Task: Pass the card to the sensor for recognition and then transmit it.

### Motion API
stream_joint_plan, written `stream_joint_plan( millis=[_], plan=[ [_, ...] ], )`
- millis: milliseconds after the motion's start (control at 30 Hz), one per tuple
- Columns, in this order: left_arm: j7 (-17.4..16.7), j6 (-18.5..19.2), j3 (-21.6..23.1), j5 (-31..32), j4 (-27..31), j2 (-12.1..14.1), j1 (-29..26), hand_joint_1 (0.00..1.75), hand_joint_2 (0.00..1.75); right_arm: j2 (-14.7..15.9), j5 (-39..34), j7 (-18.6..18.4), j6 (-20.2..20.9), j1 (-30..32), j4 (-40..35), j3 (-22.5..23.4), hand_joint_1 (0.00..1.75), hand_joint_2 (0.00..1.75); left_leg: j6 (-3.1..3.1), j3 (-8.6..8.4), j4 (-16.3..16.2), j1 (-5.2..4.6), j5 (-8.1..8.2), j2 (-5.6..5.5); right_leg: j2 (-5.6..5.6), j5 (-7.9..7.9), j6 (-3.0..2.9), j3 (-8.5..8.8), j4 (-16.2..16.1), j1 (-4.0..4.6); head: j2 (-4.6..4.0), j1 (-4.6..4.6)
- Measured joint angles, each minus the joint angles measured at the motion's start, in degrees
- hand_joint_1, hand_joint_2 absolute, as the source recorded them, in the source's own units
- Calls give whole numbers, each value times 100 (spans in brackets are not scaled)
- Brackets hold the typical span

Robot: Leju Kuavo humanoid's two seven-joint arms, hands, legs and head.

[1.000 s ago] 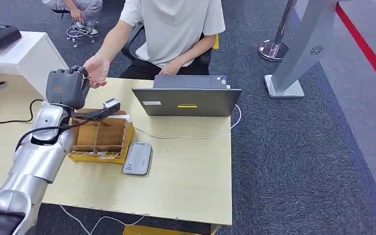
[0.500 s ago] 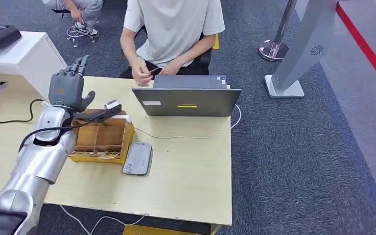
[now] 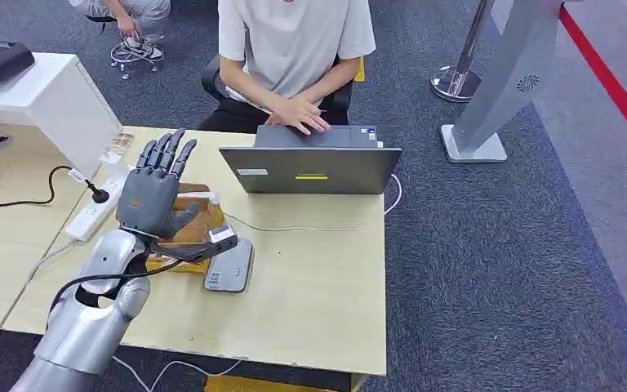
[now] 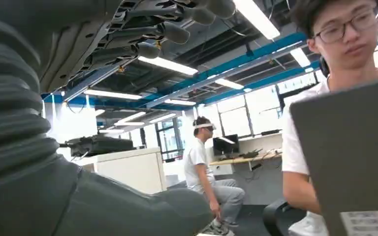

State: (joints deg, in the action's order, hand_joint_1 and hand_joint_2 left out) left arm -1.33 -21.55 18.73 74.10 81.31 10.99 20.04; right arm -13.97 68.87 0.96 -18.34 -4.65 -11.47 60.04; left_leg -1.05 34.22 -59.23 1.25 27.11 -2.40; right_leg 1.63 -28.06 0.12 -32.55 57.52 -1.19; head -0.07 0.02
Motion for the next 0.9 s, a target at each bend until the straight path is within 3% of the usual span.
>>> stream_joint_plan(
  millis=[300,500,633,900],
  plan=[
    [-114,94,264,166,1175,166,-1402,0,175,-24,-146,50,-144,6,0,122,0,175,1,-1,1,1,4,2,1,-5,-1,-1,0,1,0,0],
    [-129,114,267,166,1344,275,-1676,0,175,-26,-149,66,-153,5,0,149,0,175,1,-2,2,1,4,1,-3,-4,-1,2,0,1,0,0],
    [-164,507,264,48,1354,334,-1856,0,175,-28,-221,85,-162,1,0,197,0,175,1,-6,2,0,4,4,3,-4,0,8,0,0,0,-2],
    [-358,455,75,57,1287,446,-2463,0,175,-28,-190,171,-105,36,-2,247,0,175,4,-2,2,1,10,1,-1,-13,7,5,0,1,0,-2]
  ],
)
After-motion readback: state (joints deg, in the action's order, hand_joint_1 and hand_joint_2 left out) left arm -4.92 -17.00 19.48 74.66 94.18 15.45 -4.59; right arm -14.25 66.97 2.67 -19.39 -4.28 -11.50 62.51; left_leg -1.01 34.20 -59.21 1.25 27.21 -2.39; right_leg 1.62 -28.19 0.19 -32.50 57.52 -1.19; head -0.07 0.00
